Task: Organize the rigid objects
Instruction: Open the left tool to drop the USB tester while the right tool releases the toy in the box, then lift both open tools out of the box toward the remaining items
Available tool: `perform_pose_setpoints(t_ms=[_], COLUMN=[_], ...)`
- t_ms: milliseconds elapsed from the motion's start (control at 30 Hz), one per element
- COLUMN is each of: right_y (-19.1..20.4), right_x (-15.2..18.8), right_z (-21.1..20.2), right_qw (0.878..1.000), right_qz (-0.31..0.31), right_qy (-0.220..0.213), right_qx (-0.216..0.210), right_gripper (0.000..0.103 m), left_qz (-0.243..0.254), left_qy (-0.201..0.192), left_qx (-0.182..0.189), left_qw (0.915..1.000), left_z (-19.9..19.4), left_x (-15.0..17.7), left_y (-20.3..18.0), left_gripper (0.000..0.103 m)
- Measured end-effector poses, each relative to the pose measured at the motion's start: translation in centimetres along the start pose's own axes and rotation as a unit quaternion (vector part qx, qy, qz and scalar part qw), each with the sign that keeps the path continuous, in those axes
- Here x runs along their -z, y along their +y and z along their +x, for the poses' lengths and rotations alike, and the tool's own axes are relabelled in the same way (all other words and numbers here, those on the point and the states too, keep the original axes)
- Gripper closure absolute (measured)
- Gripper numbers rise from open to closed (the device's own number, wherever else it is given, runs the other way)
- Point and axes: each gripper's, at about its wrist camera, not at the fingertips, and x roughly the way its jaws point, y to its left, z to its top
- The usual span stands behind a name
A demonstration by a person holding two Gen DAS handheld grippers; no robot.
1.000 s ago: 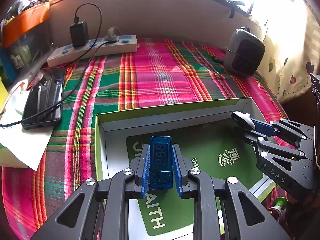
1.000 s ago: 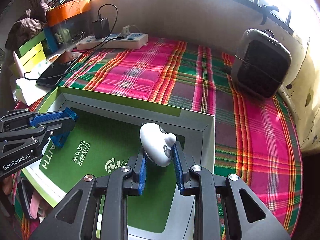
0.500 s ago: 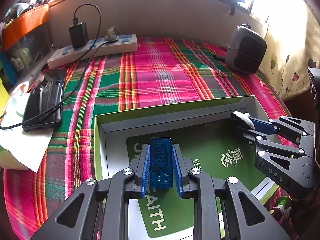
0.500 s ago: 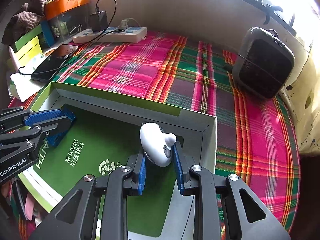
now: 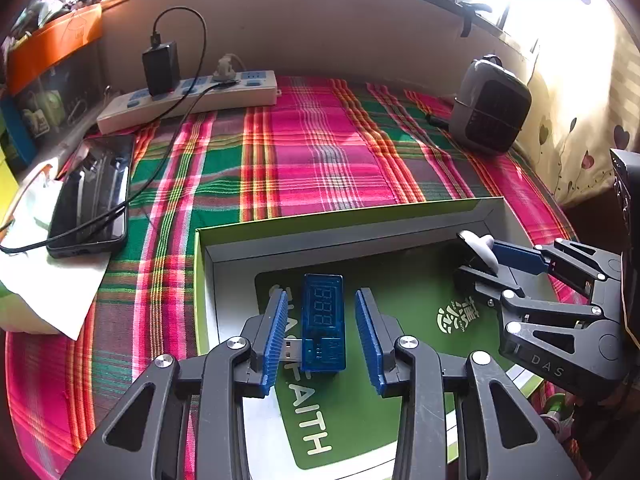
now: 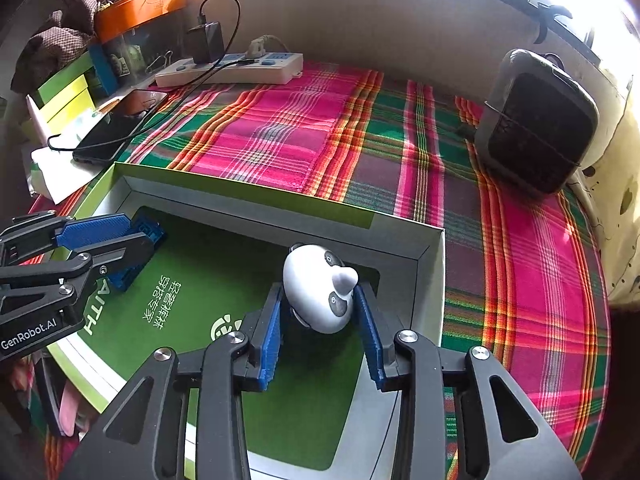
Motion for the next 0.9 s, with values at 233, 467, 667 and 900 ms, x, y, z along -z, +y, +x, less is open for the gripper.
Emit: perform_pose_setpoints(t_ms=[233,467,667,900], right_y=[0.2,0.7,0.5,0.0], right_x=[0.2,0.6,1.4,2.7], right_z=[-0.7,-2.2,-4.5,-7.6], right_qw=[1.0,1.0,0.998,0.996], right_qz=[0.007,0.011,0.025,0.045], right_qy=[-0.011,-0.025,-0.049,-0.074], right_qx=[-0.007,-0.008,-0.007,-0.008], right_gripper=[0.053,0.053,0.053,0.053], left_qz=[-0.002,-0.002,0.0,-0.006], left_qy=[-0.011,-0.027,-0.046,-0.058], left_qx=[0.002,0.006,0.005,0.008], left_qw=[0.9999,0.9996,0.9989,0.9983], left_z=[-1.3,-3.3,-5.7,-7.9], left_x=[0.3,0.9,2.1,3.7], left_y=[-0.1,-0.4,-0.5,-0.4], left_gripper=[0.065,0.065,0.065,0.065])
